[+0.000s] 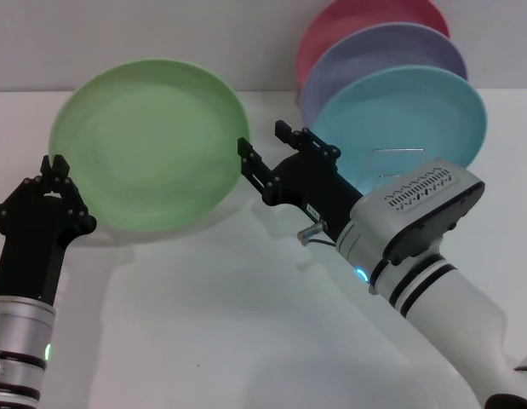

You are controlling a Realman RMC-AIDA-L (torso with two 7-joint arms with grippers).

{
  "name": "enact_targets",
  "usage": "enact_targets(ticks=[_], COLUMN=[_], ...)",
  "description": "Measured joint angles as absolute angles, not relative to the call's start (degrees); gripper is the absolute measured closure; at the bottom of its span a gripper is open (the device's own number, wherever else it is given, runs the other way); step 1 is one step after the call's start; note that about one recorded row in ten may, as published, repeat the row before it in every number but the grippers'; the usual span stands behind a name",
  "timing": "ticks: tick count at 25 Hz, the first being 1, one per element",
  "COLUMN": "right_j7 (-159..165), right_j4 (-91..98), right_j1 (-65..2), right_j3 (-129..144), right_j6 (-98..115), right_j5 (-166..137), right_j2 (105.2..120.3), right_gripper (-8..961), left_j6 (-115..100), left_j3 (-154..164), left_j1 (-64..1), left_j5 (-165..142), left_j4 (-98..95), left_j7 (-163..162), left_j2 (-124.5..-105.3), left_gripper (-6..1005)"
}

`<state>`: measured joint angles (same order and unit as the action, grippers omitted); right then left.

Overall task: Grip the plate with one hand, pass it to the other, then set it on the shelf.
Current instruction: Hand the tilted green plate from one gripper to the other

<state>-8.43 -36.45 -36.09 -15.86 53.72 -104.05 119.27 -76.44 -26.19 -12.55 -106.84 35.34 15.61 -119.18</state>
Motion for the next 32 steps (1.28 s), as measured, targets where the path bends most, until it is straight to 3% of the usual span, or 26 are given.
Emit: enact_targets(ticks=[14,28,32], right_j7=[-8.4,-8.4,-8.4], right_j4=[-36.2,-36.4,-36.5], right_j1=[-36.2,-37.0,-37.0], right_j3=[-16.7,-17.5,-17.6], right_j6=[53.0,51.6,51.6], right_j5=[-105.0,-105.4,-105.5], right_j2=[119.35,119.44,119.49], right_gripper=[378,446,548], left_j6=[-76.6,-77.3,-77.3], left_j3=[-24.8,-23.5,-23.2], left_j1=[-12.7,-12.5,-12.6], left_j5=[-104.2,-104.1,-104.1], left_j4=[36.4,36.5,36.5], left_j7=[16.6,16.6,16.6], left_j2=[-119.18,-119.18,-119.18], left_gripper=[958,957,957])
